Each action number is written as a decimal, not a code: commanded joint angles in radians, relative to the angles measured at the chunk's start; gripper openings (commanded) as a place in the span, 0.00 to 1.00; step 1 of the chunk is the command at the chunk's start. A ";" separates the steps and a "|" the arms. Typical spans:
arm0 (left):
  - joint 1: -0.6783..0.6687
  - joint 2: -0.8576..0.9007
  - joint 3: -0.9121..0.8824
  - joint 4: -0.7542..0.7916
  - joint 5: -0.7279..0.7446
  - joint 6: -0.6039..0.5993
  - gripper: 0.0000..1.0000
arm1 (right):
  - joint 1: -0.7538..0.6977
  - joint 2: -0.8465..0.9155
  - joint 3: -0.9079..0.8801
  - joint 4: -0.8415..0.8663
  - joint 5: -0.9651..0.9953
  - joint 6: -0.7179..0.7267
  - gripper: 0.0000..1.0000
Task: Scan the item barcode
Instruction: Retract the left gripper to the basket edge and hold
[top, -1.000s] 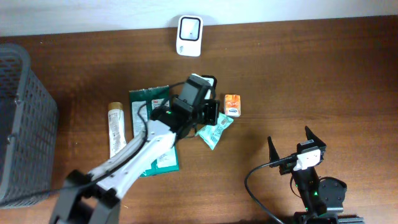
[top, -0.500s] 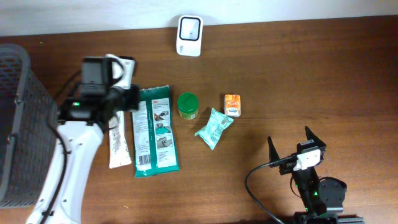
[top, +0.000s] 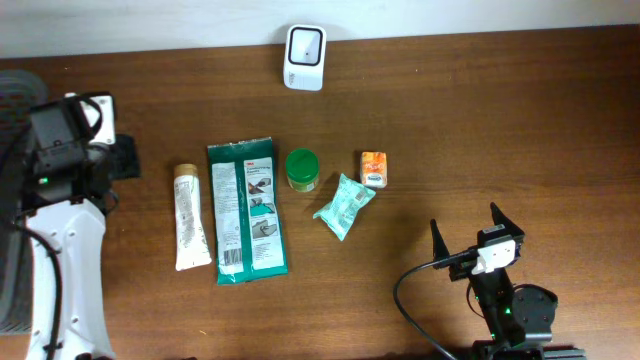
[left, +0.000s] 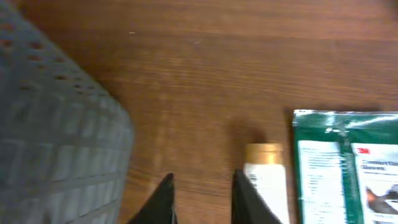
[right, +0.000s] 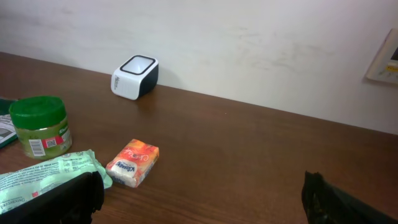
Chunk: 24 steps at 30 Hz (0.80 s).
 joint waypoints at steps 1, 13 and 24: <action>0.025 -0.014 0.015 0.037 -0.008 0.013 0.68 | 0.006 -0.006 -0.005 -0.005 -0.009 0.003 0.98; 0.025 -0.014 0.015 0.046 -0.008 0.013 0.99 | 0.006 -0.006 -0.005 -0.004 -0.009 0.004 0.98; 0.025 -0.014 0.015 0.046 -0.008 0.013 0.99 | 0.005 0.004 0.028 0.134 -0.308 0.154 0.99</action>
